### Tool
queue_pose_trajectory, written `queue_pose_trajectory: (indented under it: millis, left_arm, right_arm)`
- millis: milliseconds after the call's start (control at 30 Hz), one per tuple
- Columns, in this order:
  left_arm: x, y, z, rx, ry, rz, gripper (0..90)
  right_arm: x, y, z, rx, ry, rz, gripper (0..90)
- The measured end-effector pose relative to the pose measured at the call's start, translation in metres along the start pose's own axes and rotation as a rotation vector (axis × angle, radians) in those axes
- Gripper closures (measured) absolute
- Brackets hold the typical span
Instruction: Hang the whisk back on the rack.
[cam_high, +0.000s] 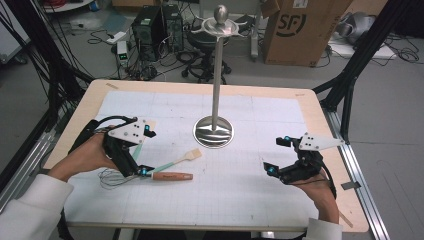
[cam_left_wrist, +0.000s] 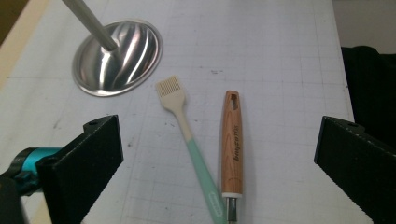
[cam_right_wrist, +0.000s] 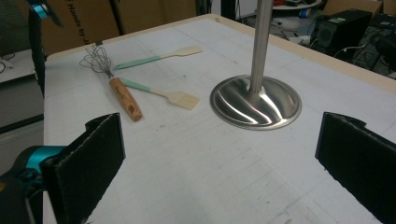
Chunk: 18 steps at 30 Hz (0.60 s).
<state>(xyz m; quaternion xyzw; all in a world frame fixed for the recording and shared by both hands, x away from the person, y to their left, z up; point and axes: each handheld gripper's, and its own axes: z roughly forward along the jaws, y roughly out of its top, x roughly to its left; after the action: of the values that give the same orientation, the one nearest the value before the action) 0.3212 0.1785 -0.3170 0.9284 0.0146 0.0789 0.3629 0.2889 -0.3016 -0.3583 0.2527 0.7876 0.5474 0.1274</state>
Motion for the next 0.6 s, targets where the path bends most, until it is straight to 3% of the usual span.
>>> queue_pose_trajectory:
  millis: [167, 367, 467, 600]
  left_arm:
    - [0.001, 0.001, 0.018, 0.083, -0.016, 0.017, 1.7]
    - [-0.001, 0.002, 0.036, 0.13, -0.065, 0.027, 1.7]
    - [-0.004, 0.002, 0.044, 0.129, -0.098, 0.026, 3.2]
    - [-0.005, 0.001, 0.054, 0.177, -0.107, 0.028, 3.5]
  right_arm:
    - [0.0, 0.0, 0.001, 0.003, 0.002, -0.003, 0.2]
    - [0.001, 0.0, 0.0, -0.003, 0.003, -0.004, 0.2]
    - [0.001, 0.0, 0.0, -0.002, 0.005, -0.003, 0.2]
    - [0.002, 0.0, -0.001, -0.005, 0.006, 0.0, 0.2]
